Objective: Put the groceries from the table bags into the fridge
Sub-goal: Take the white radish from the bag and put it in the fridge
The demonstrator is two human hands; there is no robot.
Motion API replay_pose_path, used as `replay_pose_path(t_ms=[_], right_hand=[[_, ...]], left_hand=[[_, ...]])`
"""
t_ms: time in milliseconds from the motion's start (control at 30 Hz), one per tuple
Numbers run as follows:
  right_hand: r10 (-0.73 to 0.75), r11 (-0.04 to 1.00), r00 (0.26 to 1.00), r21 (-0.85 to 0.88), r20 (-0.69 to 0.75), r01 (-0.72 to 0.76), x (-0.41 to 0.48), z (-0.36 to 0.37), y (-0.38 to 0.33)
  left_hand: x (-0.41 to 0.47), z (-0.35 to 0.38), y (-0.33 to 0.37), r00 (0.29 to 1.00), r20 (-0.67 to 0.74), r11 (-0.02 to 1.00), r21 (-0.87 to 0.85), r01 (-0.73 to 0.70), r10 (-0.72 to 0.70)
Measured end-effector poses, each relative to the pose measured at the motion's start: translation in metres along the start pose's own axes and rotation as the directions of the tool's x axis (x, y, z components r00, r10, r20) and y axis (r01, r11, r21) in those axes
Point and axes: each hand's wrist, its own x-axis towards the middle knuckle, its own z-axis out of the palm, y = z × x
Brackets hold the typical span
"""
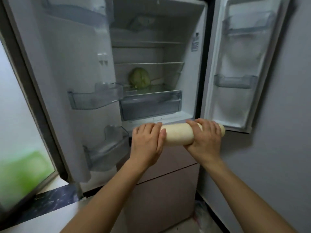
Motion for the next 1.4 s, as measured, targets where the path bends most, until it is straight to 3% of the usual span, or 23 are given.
replay_pose_path(t_ms=[167, 333, 567, 733, 900, 1067, 1167, 1400], right_hand=[[0.014, 0.997, 1.0, -0.072, 0.014, -0.013, 0.065, 0.049, 0.026], [0.015, 0.999, 0.998, -0.038, 0.061, -0.013, 0.107, 0.107, 0.059], [0.038, 0.999, 0.991, -0.017, 0.13, -0.036, 0.174, 0.198, 0.094], [0.174, 0.977, 0.923, 0.06, 0.343, -0.206, 0.254, 0.256, 0.105], [0.247, 0.944, 0.855, 0.085, 0.455, -0.318, 0.332, 0.323, 0.126], [0.215, 0.963, 0.829, 0.029, 0.516, -0.267, 0.382, 0.383, 0.133], [0.196, 0.977, 0.813, -0.041, 0.549, -0.208, 0.4, 0.414, 0.131], [0.192, 0.981, 0.766, -0.138, 0.613, -0.136, 0.427, 0.483, 0.125]], left_hand=[[0.087, 0.056, -0.021, 0.997, -0.047, 0.998, -0.028, 0.062, -0.064], [0.157, 0.116, -0.038, 0.981, -0.142, 0.99, -0.05, 0.13, -0.135], [0.232, 0.201, -0.066, 0.973, -0.128, 0.98, -0.076, 0.183, -0.192], [0.281, 0.252, -0.104, 0.969, -0.009, 0.968, -0.054, 0.245, -0.246], [0.327, 0.291, -0.155, 0.918, 0.197, 0.923, 0.249, 0.294, -0.345], [0.352, 0.322, -0.19, 0.825, 0.353, 0.866, 0.408, 0.287, -0.44], [0.356, 0.336, -0.201, 0.778, 0.408, 0.854, 0.421, 0.304, -0.478], [0.354, 0.346, -0.206, 0.798, 0.373, 0.852, 0.426, 0.306, -0.473]])
